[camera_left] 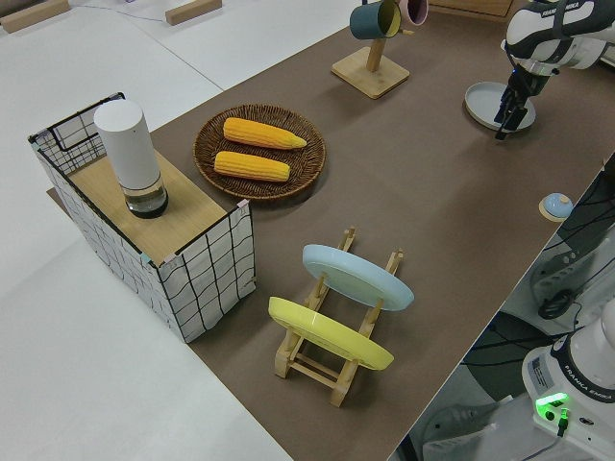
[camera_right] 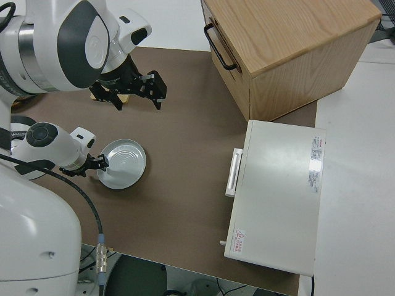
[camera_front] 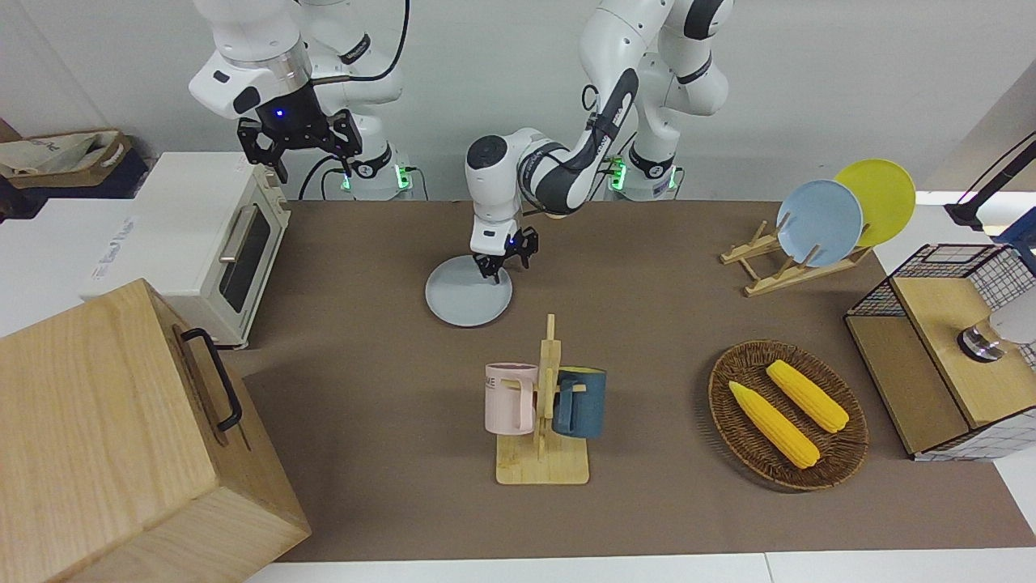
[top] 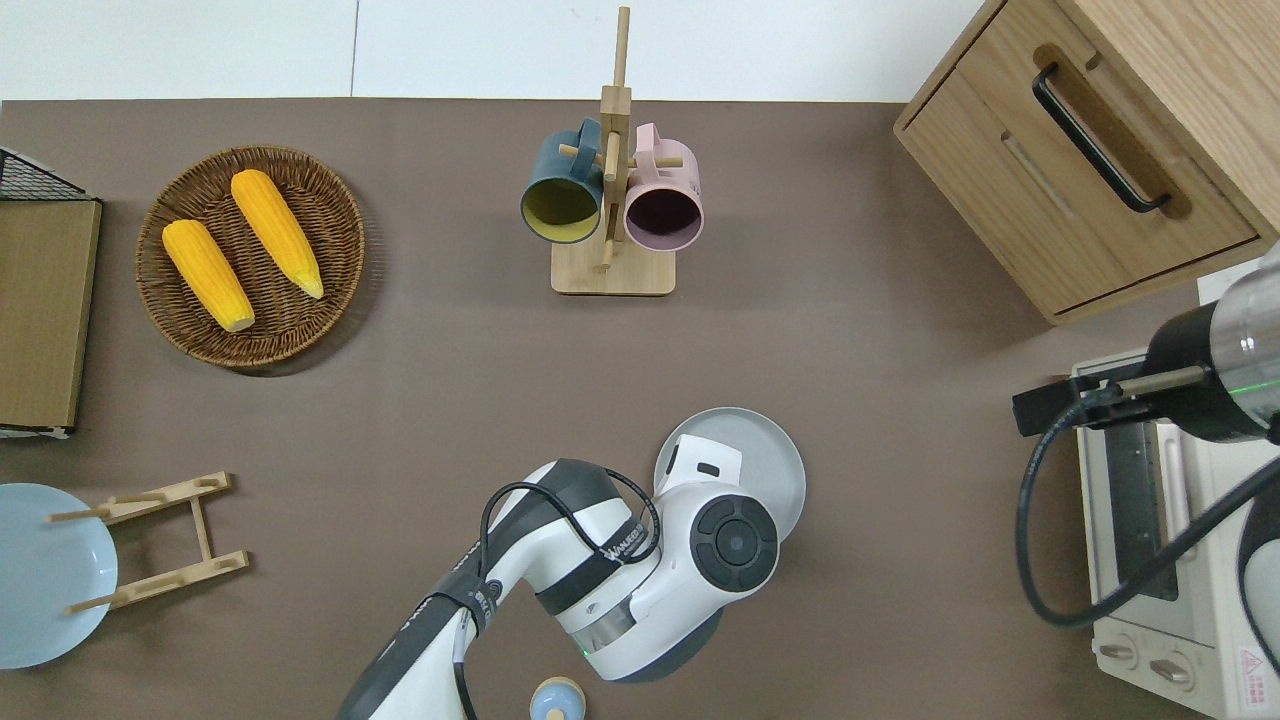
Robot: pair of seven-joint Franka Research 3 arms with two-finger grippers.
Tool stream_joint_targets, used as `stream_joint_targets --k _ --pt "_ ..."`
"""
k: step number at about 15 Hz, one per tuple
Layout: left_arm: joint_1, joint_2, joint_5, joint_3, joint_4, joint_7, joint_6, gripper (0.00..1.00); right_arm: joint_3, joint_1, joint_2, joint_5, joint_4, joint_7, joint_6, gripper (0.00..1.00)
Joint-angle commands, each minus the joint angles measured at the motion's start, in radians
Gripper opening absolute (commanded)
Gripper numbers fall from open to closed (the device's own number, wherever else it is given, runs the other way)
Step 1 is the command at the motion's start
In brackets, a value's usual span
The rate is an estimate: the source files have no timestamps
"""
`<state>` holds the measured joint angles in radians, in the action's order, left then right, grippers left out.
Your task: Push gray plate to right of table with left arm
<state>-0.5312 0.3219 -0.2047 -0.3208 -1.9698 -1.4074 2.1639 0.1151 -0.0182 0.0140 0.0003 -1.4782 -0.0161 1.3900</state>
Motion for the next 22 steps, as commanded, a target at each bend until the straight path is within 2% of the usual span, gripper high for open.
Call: stream_joint_targets --k 1,4,7,9,14,18,22 --pt "0.01 0.006 -0.005 0.012 0.075 0.054 -0.111 0.99 0.017 0.02 0.003 0.006 0.009 -0.013 -0.016 0.983" --pt "0.078 -0.049 0.051 0.011 0.081 0.195 -0.188 0.99 0.017 0.02 0.003 0.004 0.009 -0.013 -0.016 0.983" --pt "0.147 -0.133 0.094 0.02 0.109 0.379 -0.303 0.99 0.017 0.02 0.003 0.004 0.009 -0.013 -0.016 0.983" --pt "0.227 -0.161 0.129 0.02 0.158 0.508 -0.398 0.99 0.015 0.02 0.003 0.006 0.009 -0.013 -0.016 0.983" --pt "0.371 -0.176 0.163 0.02 0.322 0.686 -0.579 0.99 0.015 0.02 0.003 0.004 0.009 -0.013 -0.016 0.983" --pt "0.493 -0.211 0.215 0.02 0.368 0.838 -0.656 1.0 0.017 0.02 0.003 0.004 0.009 -0.013 -0.016 0.983" --pt "0.583 -0.234 0.219 0.02 0.405 0.971 -0.704 1.0 0.015 0.02 0.003 0.006 0.009 -0.013 -0.016 0.983"
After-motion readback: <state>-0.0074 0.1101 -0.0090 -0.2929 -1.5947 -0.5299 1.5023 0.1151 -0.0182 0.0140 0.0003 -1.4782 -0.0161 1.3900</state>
